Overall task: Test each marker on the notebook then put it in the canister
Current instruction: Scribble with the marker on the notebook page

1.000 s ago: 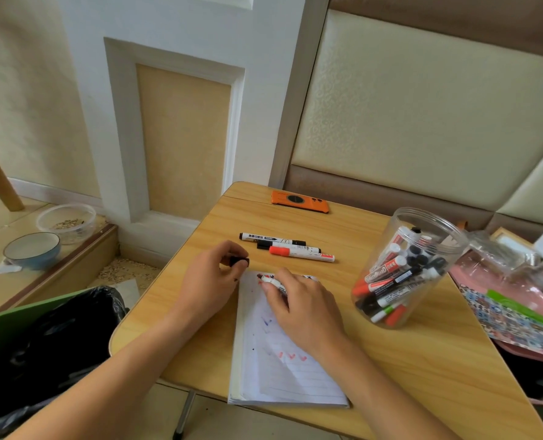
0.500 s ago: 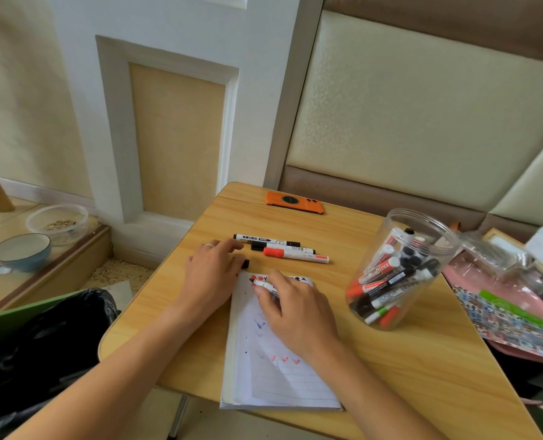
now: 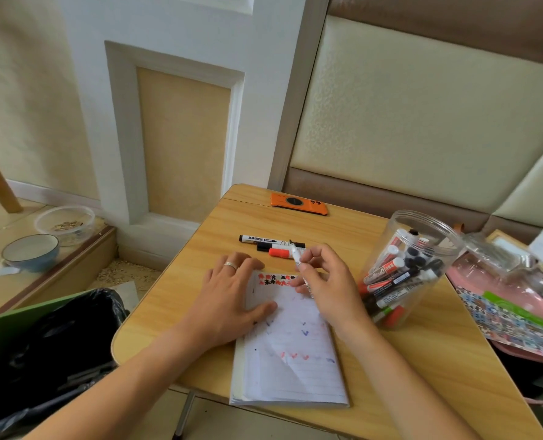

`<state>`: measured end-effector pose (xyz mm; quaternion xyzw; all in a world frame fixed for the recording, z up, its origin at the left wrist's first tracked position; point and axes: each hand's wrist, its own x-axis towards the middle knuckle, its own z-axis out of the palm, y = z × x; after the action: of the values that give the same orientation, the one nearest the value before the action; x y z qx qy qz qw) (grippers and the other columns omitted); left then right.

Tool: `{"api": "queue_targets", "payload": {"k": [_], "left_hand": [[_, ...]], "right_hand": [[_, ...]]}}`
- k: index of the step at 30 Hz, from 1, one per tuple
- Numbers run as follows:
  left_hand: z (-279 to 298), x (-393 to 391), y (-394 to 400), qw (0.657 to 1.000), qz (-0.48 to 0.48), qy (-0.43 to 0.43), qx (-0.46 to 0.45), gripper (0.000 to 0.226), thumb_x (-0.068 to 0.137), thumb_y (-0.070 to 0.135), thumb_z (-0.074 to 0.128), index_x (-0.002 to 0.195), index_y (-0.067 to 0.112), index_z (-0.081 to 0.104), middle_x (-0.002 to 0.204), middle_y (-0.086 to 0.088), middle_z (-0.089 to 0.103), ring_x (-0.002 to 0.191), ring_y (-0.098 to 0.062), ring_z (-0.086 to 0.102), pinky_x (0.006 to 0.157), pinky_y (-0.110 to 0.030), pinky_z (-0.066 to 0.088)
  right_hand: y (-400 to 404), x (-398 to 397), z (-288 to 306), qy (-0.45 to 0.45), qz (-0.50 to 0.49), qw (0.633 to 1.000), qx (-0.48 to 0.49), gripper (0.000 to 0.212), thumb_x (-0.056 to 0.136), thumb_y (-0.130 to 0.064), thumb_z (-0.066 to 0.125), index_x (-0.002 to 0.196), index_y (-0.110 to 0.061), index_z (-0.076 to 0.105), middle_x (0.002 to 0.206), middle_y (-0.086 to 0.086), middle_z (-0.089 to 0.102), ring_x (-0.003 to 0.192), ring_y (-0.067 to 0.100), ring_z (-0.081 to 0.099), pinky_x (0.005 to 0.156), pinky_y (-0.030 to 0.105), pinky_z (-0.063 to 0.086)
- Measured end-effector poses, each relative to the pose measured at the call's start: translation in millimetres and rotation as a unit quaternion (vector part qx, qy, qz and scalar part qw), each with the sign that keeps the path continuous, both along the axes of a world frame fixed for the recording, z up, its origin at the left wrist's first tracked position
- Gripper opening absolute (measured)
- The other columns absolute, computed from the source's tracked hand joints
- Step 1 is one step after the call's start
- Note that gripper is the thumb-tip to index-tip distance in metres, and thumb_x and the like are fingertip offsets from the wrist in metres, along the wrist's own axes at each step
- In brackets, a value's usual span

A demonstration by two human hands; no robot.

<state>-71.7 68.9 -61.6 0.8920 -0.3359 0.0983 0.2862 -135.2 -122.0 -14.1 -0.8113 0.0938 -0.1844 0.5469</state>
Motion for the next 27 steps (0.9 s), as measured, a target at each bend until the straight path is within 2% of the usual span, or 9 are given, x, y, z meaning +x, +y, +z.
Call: {"api": "queue_targets", "payload": {"k": [3,5,7,9,12,15,17,22,27], "left_hand": [[0,1,0,0.999,-0.035,0.003,0.014,0.061,0.087,0.067,0.052,0.14,0.04,0.04,0.142,0.019,0.036,0.134,-0.006,0.029,0.106,-0.032,0.029],[-1,1,-2,0.999,-0.042,-0.001,0.025,0.058,0.092,0.062,0.051,0.144,0.04,0.039,0.147,0.019,0.037,0.139,-0.006,0.027,0.107,-0.03,0.026],[-1,1,-2,0.998,-0.042,-0.002,0.044,0.061,0.092,0.066,0.041,0.147,0.038,0.038,0.151,0.017,0.037,0.142,-0.005,0.026,0.109,-0.031,0.023],[0,0,-2,0.998,-0.044,0.006,0.054,0.069,0.089,0.072,0.029,0.147,0.037,0.038,0.152,0.015,0.037,0.142,-0.006,0.027,0.111,-0.032,0.02],[1,-1,-2,0.997,-0.049,0.014,0.063,0.069,0.09,0.077,0.031,0.147,0.038,0.036,0.152,0.014,0.036,0.142,-0.007,0.027,0.113,-0.033,0.019],[1,-1,-1,0.996,-0.053,0.002,0.075,0.061,0.091,0.074,0.04,0.145,0.045,0.035,0.151,0.014,0.035,0.141,-0.007,0.025,0.112,-0.033,0.019],[2,-1,-1,0.995,-0.063,0.008,0.079,0.055,0.092,0.07,0.043,0.144,0.052,0.034,0.15,0.014,0.033,0.142,-0.007,0.023,0.112,-0.033,0.017],[7,-2,0,0.988,-0.091,0.021,0.12,0.046,0.098,0.063,0.039,0.143,0.062,0.029,0.156,0.013,0.02,0.144,-0.009,0.01,0.115,-0.04,0.01],[9,-3,1,0.983,-0.113,0.016,0.142,0.041,0.102,0.057,0.034,0.141,0.067,0.027,0.158,0.011,0.013,0.146,-0.012,0.007,0.116,-0.043,0.008]], "right_hand": [[-6,-1,3,0.007,0.018,0.991,0.135,0.028,0.105,0.002,0.05,0.107,-0.014,0.073,0.108,0.005,0.074,0.092,0.026,0.077,0.076,0.033,0.062],[-9,0,2,0.018,0.035,0.976,0.214,0.039,0.105,0.006,0.046,0.113,-0.016,0.076,0.109,0.003,0.077,0.099,0.027,0.077,0.081,0.036,0.062],[-12,2,0,0.025,0.042,0.962,0.267,0.039,0.102,0.01,0.048,0.119,-0.014,0.074,0.104,0.004,0.079,0.097,0.025,0.076,0.087,0.041,0.06],[-14,3,-1,0.023,0.052,0.957,0.285,0.036,0.099,0.012,0.054,0.122,-0.01,0.071,0.1,0.007,0.076,0.09,0.023,0.075,0.082,0.037,0.063],[-13,4,-2,0.026,0.038,0.968,0.246,0.02,0.097,-0.003,0.066,0.117,-0.008,0.067,0.09,0.008,0.073,0.074,0.018,0.069,0.061,0.025,0.056],[-12,5,-3,0.024,-0.002,0.987,0.16,0.008,0.1,-0.016,0.067,0.101,-0.008,0.064,0.068,0.007,0.06,0.058,0.017,0.057,0.049,0.024,0.042],[-13,6,-4,0.025,-0.019,0.991,0.126,0.011,0.102,-0.016,0.063,0.096,-0.007,0.063,0.067,0.009,0.059,0.054,0.02,0.058,0.045,0.025,0.043],[-12,6,-4,0.067,-0.019,0.992,0.107,0.01,0.101,-0.019,0.062,0.098,-0.01,0.067,0.082,0.01,0.072,0.06,0.026,0.069,0.05,0.032,0.054],[-13,9,-10,0.089,-0.04,0.994,0.044,0.014,0.094,-0.021,0.071,0.088,-0.009,0.068,0.068,0.008,0.071,0.054,0.026,0.069,0.053,0.032,0.054]]}}
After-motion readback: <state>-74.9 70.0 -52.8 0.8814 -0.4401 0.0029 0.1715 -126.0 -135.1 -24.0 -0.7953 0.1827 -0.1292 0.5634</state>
